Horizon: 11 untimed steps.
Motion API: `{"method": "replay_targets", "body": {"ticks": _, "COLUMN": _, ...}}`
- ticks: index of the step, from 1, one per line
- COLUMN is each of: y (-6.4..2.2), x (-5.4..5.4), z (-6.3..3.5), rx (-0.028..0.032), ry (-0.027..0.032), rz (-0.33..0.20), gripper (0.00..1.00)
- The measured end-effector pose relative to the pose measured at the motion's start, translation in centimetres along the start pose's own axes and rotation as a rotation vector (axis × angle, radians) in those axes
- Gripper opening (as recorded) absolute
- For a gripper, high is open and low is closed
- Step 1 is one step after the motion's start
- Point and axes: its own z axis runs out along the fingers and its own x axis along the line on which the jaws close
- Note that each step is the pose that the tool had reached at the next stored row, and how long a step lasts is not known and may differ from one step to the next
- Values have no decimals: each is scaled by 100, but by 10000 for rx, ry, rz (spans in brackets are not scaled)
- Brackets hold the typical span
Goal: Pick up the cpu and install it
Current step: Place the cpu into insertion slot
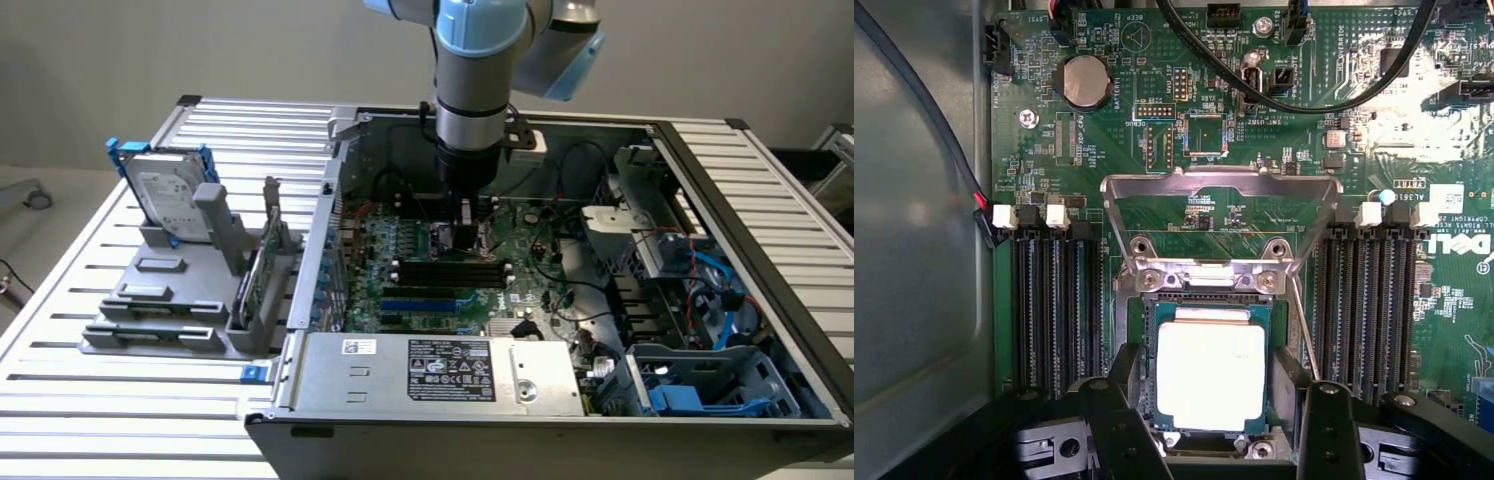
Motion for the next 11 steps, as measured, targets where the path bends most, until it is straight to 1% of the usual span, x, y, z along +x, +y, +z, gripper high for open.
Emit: {"method": "replay_targets", "body": {"ticks": 11, "y": 4, "x": 10, "z": 2, "rx": 0, "ry": -1, "rz": 0, "gripper": 62}}
